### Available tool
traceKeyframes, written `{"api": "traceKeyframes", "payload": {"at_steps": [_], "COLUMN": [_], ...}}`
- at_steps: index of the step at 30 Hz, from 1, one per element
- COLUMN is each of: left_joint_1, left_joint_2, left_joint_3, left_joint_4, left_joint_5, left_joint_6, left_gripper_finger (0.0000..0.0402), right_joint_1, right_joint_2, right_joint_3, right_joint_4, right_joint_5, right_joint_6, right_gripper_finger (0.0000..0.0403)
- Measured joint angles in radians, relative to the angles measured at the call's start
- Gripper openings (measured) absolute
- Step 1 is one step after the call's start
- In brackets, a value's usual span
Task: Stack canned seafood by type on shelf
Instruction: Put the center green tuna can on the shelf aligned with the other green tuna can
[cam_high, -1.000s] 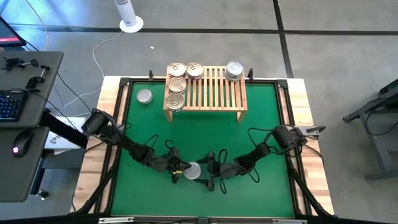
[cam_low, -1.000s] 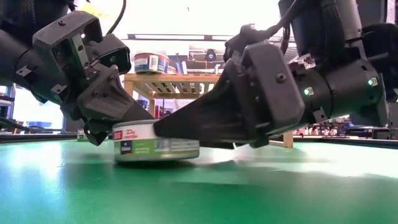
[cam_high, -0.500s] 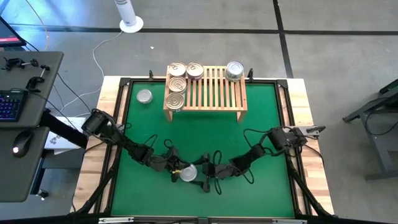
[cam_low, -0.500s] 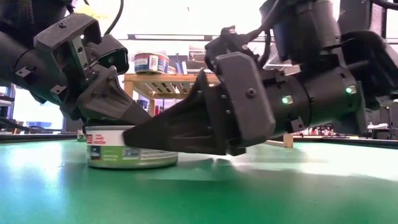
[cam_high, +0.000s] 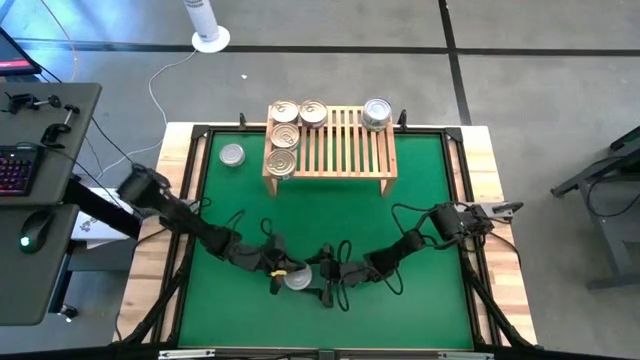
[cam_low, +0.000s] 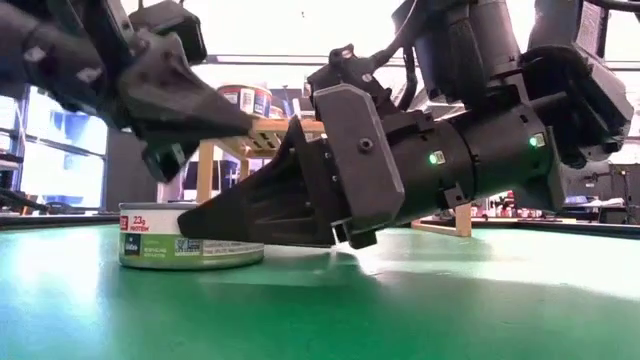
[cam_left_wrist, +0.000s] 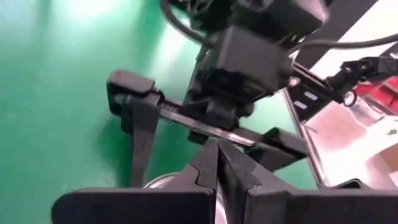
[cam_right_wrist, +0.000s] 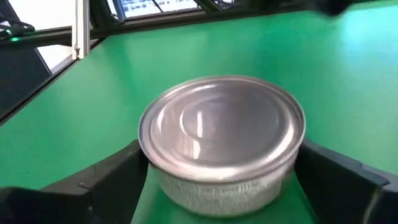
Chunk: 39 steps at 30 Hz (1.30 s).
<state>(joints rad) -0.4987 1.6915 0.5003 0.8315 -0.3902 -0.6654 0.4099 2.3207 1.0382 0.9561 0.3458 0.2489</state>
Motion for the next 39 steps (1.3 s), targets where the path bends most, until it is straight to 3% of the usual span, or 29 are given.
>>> {"api": "traceKeyframes", "payload": {"at_steps": [8, 11, 16, 19, 27, 39], "left_joint_1": [-0.048, -0.076, -0.143, -0.171, -0.177, -0.156], "left_joint_2": [-0.256, -0.315, -0.311, -0.263, -0.08, 0.009], "left_joint_3": [0.0, 0.0, 0.0, -0.003, -0.003, 0.0], "left_joint_4": [-0.4, -0.577, -0.764, -0.74, -0.433, -0.311], "left_joint_5": [-0.089, -0.125, -0.04, -0.028, -0.003, -0.043], "left_joint_6": [0.015, -0.082, -0.283, -0.352, -0.343, -0.327], "left_gripper_finger": [0.0, 0.0, 0.0, 0.0, 0.0, 0.0], "right_joint_1": [0.002, 0.002, 0.002, 0.002, 0.001, -0.008], "right_joint_2": [0.001, 0.001, 0.002, 0.003, 0.004, 0.008], "right_joint_3": [-0.002, -0.003, -0.004, -0.005, -0.011, 0.017], "right_joint_4": [-0.011, -0.011, -0.006, 0.005, 0.05, 0.042], "right_joint_5": [-0.005, -0.003, -0.003, -0.005, -0.028, -0.013], "right_joint_6": [-0.011, -0.012, -0.032, -0.045, -0.08, -0.09], "right_gripper_finger": [0.0317, 0.0295, 0.0282, 0.0281, 0.0288, 0.0397]}}
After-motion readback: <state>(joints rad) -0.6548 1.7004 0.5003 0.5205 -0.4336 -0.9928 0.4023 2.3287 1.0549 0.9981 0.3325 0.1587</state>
